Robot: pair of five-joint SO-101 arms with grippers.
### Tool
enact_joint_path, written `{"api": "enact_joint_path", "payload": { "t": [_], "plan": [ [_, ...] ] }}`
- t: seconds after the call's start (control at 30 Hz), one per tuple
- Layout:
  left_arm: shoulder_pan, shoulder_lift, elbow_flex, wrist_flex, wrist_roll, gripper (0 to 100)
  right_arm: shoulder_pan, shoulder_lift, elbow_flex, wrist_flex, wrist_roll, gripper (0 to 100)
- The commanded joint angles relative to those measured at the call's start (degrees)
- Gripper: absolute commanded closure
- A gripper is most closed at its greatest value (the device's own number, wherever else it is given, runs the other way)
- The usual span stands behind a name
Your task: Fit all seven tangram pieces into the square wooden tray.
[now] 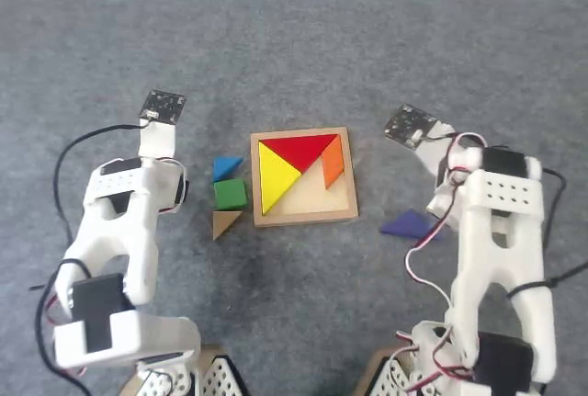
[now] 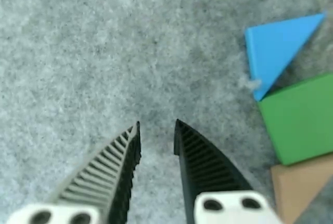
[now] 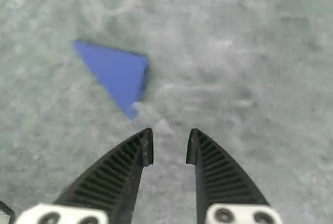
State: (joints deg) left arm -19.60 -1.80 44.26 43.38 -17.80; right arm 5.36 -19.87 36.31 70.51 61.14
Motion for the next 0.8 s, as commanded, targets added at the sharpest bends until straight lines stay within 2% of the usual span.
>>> {"api": "enact_joint_path", "payload": {
  "t": [0.0, 0.1, 0.17, 0.37, 0.53, 0.77],
  "plan": [
    [-0.09, -3.34, -0.4, -0.88, -0.18, 90, -1.8, -2.95, 6.86, -1.8, 8.18, 83.0],
    [-0.09, -3.34, -0.4, -0.88, -0.18, 90, -3.82, -2.77, 12.31, -9.27, 10.73, 67.5],
    [-0.09, -3.34, -0.4, -0.79, -0.18, 90, -5.58, -2.33, 13.54, -11.38, 13.36, 63.6],
    [-0.09, -3.34, -0.4, -0.88, -0.18, 90, -8.92, -0.04, 13.45, -16.92, 13.89, 69.3],
    [-0.09, -3.34, -0.4, -0.97, -0.18, 90, -8.84, 11.38, 11.25, -23.08, 13.63, 70.2],
    [-0.09, -3.34, -0.4, -0.97, -0.18, 90, -9.01, 18.42, 3.69, -17.36, 12.31, 70.2]
  ]
}}
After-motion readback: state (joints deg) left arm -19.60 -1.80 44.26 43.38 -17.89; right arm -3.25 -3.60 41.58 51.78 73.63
